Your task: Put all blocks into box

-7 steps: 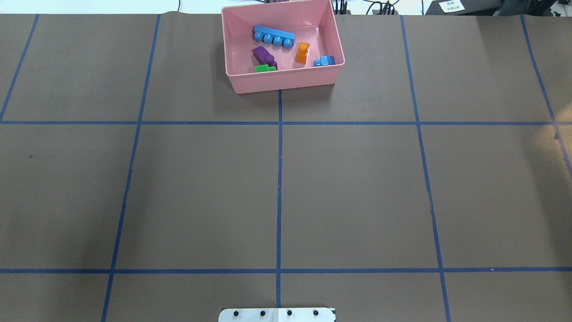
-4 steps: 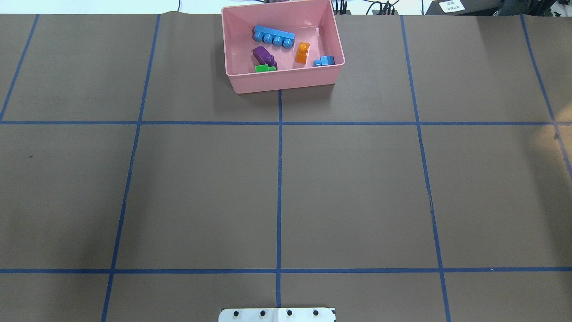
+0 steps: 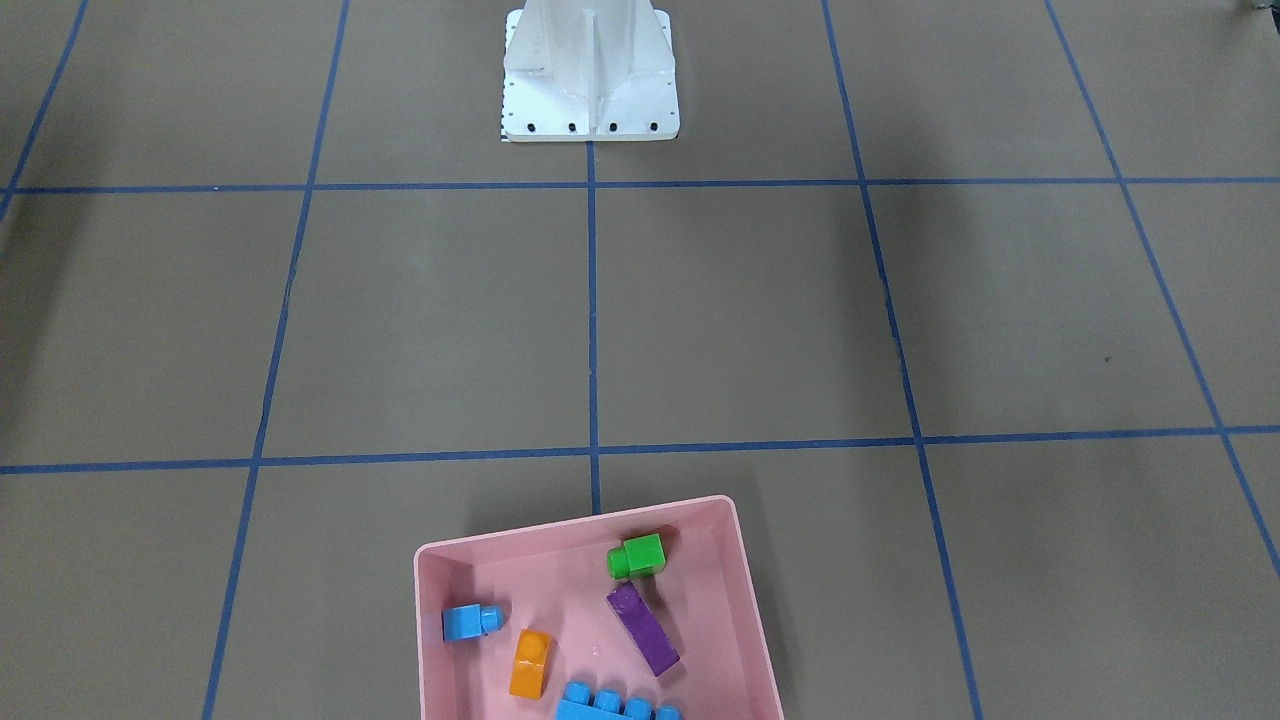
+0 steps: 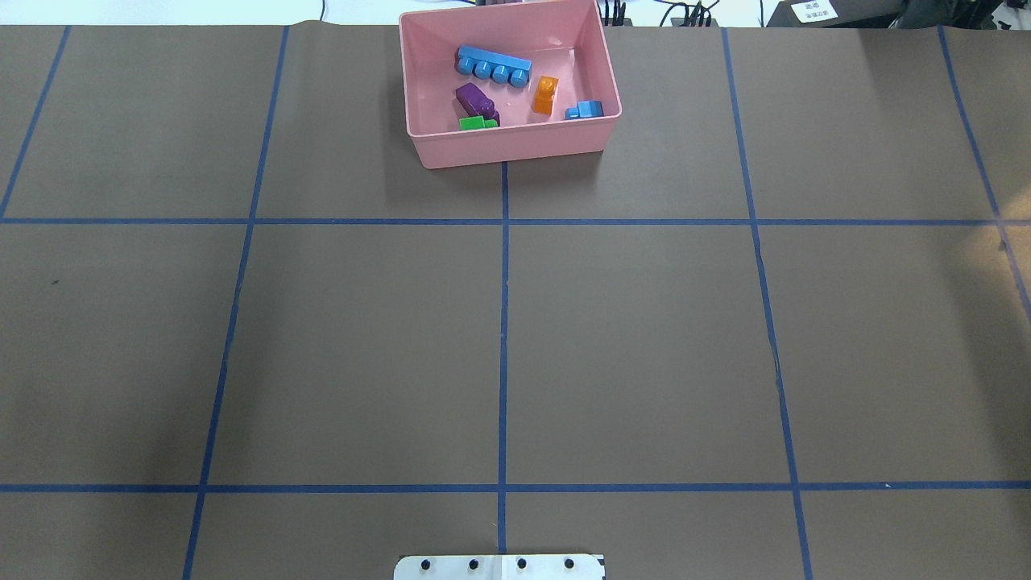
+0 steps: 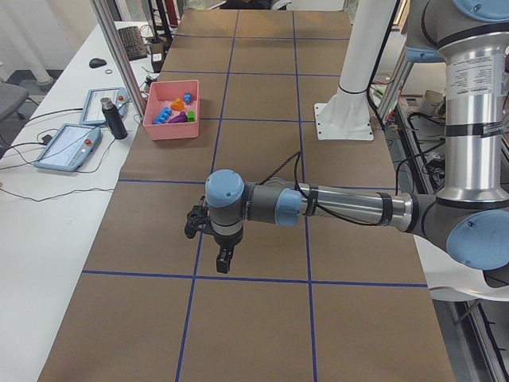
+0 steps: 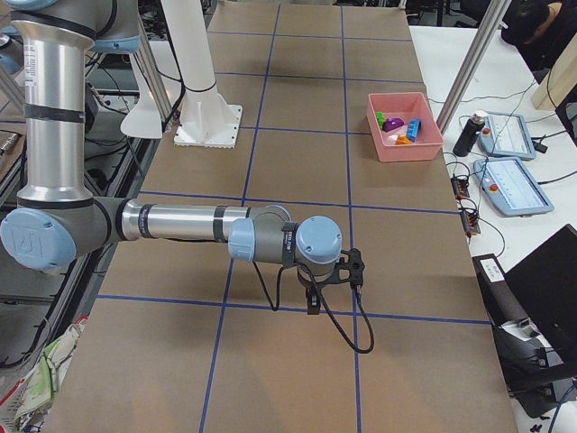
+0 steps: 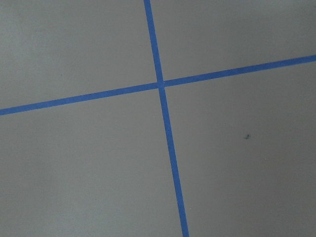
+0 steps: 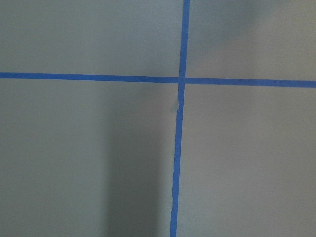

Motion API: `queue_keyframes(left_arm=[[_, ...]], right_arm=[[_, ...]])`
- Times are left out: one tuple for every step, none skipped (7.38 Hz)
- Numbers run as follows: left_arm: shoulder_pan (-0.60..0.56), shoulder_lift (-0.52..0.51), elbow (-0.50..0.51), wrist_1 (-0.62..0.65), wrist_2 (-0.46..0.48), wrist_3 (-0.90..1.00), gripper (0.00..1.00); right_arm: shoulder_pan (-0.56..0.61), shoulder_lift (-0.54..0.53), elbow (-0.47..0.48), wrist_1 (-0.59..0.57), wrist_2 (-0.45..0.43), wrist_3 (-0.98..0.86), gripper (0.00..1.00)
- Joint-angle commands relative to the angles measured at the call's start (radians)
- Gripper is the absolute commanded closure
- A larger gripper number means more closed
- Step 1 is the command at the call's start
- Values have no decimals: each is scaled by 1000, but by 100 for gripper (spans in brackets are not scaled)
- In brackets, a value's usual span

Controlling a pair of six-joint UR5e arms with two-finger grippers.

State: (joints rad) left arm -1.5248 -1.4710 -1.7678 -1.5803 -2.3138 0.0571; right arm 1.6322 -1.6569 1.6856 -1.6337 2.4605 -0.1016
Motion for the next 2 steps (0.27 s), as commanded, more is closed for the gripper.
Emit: queue_keyframes(left_arm=[[0,0,4,-1,5,1,0],[-2,3,4,-1,5,1,0]], right_arm=[[0,-1,0,0,0,-1,0],[0,-1,0,0,-2,-1,0]])
